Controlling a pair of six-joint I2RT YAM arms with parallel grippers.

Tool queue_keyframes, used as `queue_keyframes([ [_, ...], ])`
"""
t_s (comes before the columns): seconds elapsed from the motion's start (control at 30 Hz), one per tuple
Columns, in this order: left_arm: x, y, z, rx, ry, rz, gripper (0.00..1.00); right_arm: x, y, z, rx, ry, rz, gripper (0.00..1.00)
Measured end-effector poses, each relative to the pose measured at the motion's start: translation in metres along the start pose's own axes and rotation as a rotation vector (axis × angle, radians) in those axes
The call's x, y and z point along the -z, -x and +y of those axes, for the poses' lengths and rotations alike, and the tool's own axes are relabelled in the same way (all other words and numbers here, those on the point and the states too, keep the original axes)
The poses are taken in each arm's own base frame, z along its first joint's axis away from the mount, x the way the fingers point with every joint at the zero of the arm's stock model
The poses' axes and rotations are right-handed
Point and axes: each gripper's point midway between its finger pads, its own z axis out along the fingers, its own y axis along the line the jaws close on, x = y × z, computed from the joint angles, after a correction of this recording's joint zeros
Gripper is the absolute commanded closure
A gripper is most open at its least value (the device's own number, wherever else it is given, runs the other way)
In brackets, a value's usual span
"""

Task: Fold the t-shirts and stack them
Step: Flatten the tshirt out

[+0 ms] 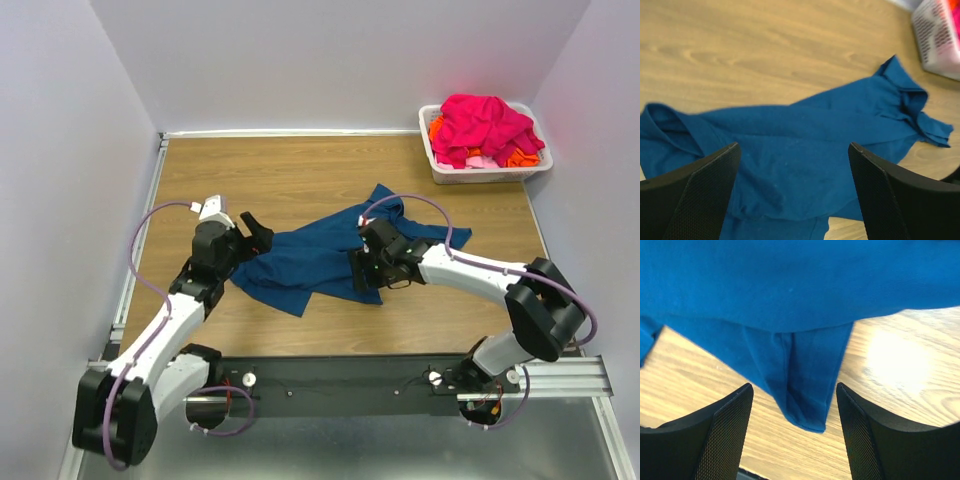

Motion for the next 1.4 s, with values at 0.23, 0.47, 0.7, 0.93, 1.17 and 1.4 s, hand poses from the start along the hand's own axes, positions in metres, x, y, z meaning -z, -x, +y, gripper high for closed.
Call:
queue_keyframes([
  [0.23, -0.026, -0.037, 0.031, 0.096, 0.137, 0.122, 0.06, -0.009, -0.023, 0.005, 0.062, 0.059, 0.09, 0.26],
  [0.47, -0.039, -0.044, 0.061, 0.188, 0.234, 0.12, 0.13, -0.008, -0.035, 0.015, 0.099, 0.139, 0.139, 0.31],
  [0.7, -0.053, -0.06, 0.1, 0.264, 0.342, 0.148, 0.42, -0.009, -0.043, 0.022, 0.117, 0.191, 0.177, 0.57],
  [0.93, -0.076, -0.046, 0.101, 0.251, 0.349, 0.151, 1.0, -0.01, -0.05, 0.035, 0.123, 0.262, 0.222, 0.99],
  [1.17, -0.105, 0.026, 0.091, 0.175, 0.316, 0.041, 1.0, 0.016, -0.014, 0.081, 0.116, 0.438, 0.172, 0.99],
  [1.4, -0.139, 0.149, 0.062, -0.007, 0.294, -0.134, 1.0, 0.116, 0.084, 0.146, 0.118, 0.695, -0.095, 0.99],
])
